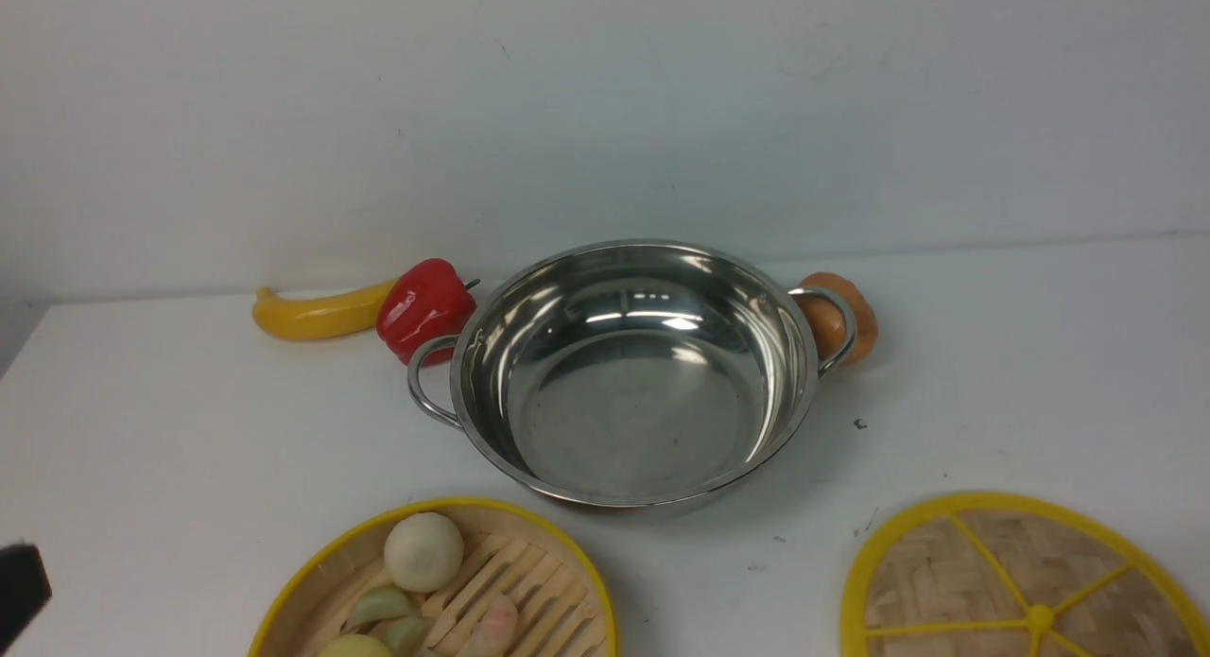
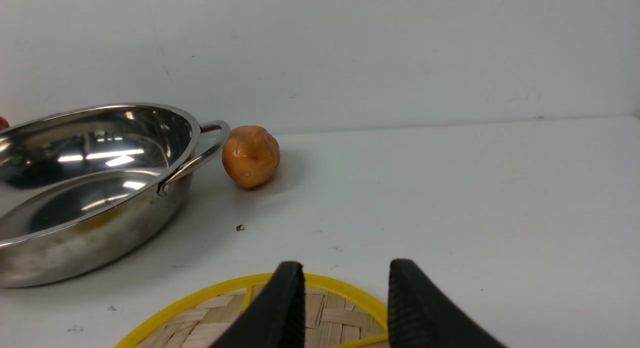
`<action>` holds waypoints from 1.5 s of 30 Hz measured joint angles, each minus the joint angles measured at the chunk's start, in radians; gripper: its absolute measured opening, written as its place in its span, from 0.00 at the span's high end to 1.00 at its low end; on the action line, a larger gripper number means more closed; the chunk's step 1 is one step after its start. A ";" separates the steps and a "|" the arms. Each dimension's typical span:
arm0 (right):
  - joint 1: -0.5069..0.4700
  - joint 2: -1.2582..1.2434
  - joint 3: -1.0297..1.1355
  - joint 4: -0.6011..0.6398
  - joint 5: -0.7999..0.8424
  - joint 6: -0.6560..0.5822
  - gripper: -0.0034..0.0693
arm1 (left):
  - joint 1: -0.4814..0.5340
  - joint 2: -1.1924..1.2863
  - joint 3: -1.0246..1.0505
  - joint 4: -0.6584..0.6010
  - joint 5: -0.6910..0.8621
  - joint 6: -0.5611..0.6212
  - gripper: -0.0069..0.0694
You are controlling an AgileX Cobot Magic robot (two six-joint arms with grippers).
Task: Place the steamer in the pot on the white table, and put the lid on the steamer.
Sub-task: 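Grasp the rim of the steamer basket holding the buns with the left gripper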
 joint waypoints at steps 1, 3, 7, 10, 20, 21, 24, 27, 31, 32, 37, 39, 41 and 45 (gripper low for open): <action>0.000 0.000 0.000 0.000 0.000 0.000 0.61 | 0.000 0.041 -0.033 0.007 0.069 0.018 0.59; 0.000 0.000 0.000 0.000 0.000 0.000 0.61 | 0.000 0.108 -0.078 0.012 0.165 0.033 0.59; 0.000 0.000 0.000 0.000 0.000 0.000 0.61 | 0.000 0.280 -0.153 0.040 0.281 0.073 0.59; 0.000 0.000 0.000 0.000 0.000 0.000 0.61 | 0.000 0.404 -0.170 0.089 0.285 0.099 0.59; 0.000 0.000 0.000 0.000 0.000 0.000 0.61 | 0.000 0.797 -0.190 0.080 0.147 0.359 0.56; 0.000 0.000 0.000 0.000 0.000 0.000 0.61 | 0.000 0.822 -0.197 0.070 0.142 0.380 0.53; 0.000 0.000 0.000 0.000 0.000 0.000 0.61 | 0.000 0.896 -0.224 0.054 0.124 0.411 0.46; 0.000 0.000 0.000 0.000 0.000 0.000 0.61 | 0.000 0.977 -0.262 0.052 0.092 0.386 0.35; 0.000 0.000 0.000 0.000 0.000 0.000 0.61 | 0.000 1.053 -0.294 0.051 0.061 0.343 0.32; 0.000 0.000 0.000 0.000 0.000 0.000 0.61 | 0.000 1.070 -0.296 0.051 0.057 0.341 0.32; 0.000 0.000 0.000 0.000 0.000 0.000 0.61 | 0.000 1.173 -0.301 0.073 0.022 0.341 0.36; 0.000 0.000 0.000 0.000 0.000 0.000 0.61 | 0.000 1.199 -0.301 0.077 0.006 0.341 0.39; 0.000 0.000 0.000 0.000 0.000 0.000 0.61 | 0.000 1.216 -0.301 0.076 -0.008 0.341 0.42; 0.000 0.000 0.000 0.000 0.000 0.000 0.61 | 0.000 1.253 -0.301 0.066 -0.026 0.341 0.46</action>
